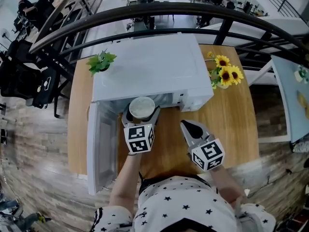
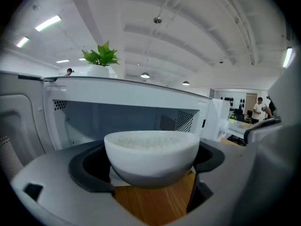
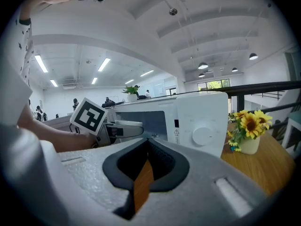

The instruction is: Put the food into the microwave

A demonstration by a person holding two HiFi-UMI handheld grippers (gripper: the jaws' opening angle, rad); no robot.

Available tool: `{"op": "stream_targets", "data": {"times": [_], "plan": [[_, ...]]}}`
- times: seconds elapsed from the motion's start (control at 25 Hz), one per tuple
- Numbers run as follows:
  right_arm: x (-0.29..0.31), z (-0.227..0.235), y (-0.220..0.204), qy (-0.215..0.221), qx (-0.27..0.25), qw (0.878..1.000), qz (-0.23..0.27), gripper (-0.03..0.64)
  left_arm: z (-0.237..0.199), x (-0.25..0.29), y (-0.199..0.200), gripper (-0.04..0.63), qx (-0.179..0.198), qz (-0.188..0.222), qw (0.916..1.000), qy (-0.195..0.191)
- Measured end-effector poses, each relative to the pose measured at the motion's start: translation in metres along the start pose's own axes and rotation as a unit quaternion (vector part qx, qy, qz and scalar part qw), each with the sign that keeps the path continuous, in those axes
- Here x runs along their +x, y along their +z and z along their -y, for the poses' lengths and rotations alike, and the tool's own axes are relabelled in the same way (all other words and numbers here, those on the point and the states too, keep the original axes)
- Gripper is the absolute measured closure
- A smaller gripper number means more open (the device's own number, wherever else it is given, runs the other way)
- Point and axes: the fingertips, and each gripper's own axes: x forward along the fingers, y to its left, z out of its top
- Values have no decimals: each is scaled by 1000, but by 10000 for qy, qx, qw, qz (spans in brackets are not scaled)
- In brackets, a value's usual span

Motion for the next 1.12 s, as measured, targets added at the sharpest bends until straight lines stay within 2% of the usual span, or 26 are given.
{"op": "stream_targets", "data": {"times": [0.36, 0.56, 0.72, 1.12], "plan": [[8, 4, -2, 20, 18, 10000, -93, 611, -13, 33, -10, 81, 148, -257, 9996, -1], [14, 5, -4, 37, 36, 9999, -139, 611, -21, 50, -17, 81, 10, -360, 9994, 10], [19, 4, -4, 73, 24, 9998, -181, 611, -24, 63, -17, 81, 160, -421, 9990, 23], [27, 3, -6, 95, 32, 9997, -230, 611, -30, 84, -37, 81, 226, -584, 9980, 44]]}}
